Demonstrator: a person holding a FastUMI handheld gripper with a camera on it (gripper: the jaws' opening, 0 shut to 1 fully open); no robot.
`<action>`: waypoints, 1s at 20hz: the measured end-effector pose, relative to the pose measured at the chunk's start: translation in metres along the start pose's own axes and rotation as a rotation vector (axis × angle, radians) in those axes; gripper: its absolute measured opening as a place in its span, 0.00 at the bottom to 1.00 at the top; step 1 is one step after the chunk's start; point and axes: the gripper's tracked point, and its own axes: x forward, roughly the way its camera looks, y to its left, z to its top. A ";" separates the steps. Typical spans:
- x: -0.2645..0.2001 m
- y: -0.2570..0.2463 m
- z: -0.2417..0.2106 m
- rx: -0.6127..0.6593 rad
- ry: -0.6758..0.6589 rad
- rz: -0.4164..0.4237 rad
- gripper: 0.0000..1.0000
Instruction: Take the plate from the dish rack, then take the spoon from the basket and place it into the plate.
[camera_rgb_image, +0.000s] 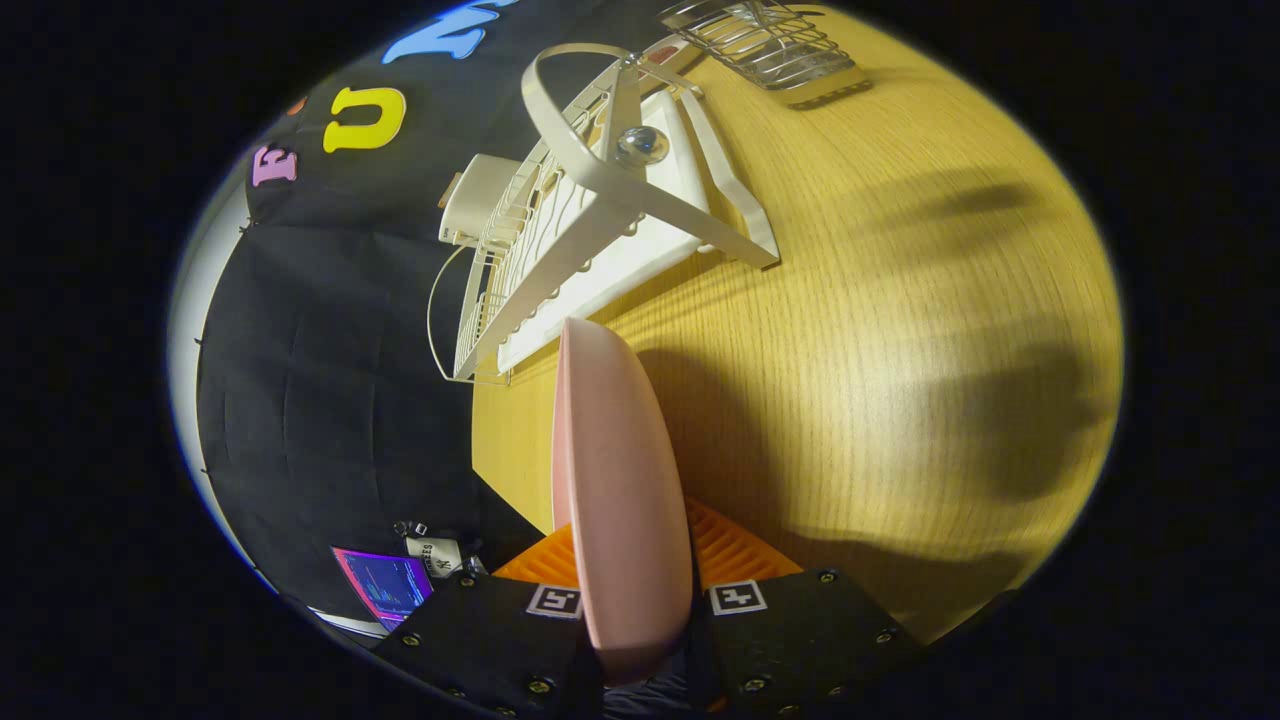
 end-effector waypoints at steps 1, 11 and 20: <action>-0.001 0.000 0.000 0.005 0.002 0.004 0.30; -0.017 -0.013 0.011 0.046 -0.024 -0.051 0.50; -0.066 -0.016 0.066 -0.060 -0.245 -0.161 0.50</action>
